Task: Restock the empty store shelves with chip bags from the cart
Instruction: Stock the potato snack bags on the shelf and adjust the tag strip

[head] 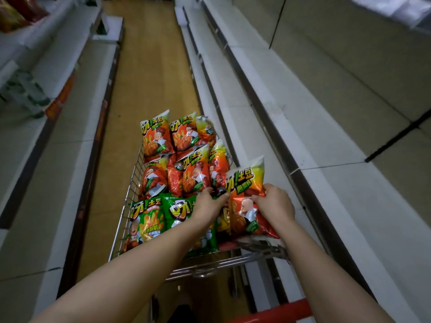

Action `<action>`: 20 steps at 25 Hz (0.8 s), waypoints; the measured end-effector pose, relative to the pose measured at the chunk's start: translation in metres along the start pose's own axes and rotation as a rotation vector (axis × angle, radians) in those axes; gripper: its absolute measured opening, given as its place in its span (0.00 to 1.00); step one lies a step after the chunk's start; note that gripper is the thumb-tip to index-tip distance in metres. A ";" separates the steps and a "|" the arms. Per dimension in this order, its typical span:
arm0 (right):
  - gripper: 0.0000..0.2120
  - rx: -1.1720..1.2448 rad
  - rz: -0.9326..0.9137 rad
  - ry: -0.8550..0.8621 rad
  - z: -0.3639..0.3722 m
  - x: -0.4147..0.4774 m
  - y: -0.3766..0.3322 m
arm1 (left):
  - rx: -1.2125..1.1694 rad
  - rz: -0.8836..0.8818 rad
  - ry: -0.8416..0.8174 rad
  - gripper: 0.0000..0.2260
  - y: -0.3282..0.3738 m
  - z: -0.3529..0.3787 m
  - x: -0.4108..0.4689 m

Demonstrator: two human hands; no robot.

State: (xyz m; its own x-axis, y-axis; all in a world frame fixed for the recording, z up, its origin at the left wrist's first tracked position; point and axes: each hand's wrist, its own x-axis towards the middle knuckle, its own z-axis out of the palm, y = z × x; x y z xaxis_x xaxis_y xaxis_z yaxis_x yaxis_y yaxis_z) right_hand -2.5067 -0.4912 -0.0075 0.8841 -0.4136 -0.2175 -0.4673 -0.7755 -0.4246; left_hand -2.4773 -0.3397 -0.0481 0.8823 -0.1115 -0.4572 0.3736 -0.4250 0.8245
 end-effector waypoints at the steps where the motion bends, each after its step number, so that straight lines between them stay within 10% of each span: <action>1: 0.12 0.088 -0.016 0.030 -0.014 -0.008 -0.001 | -0.046 0.024 -0.015 0.31 0.009 0.001 -0.009; 9: 0.11 0.615 -0.314 0.365 -0.144 -0.091 -0.004 | -0.421 0.389 -0.240 0.33 0.121 -0.008 -0.106; 16: 0.32 0.513 -0.533 0.584 -0.233 -0.175 0.010 | -0.499 0.656 -0.244 0.12 0.214 0.015 -0.197; 20: 0.36 0.403 -0.378 0.775 -0.274 -0.206 0.039 | -0.396 0.727 -0.338 0.18 0.259 0.046 -0.233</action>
State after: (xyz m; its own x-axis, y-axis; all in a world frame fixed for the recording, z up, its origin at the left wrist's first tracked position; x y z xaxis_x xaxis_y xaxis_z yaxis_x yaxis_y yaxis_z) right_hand -2.7091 -0.5671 0.2616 0.6578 -0.4826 0.5782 0.0141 -0.7597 -0.6501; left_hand -2.5994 -0.4649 0.2570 0.8316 -0.5177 0.2010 -0.1187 0.1880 0.9750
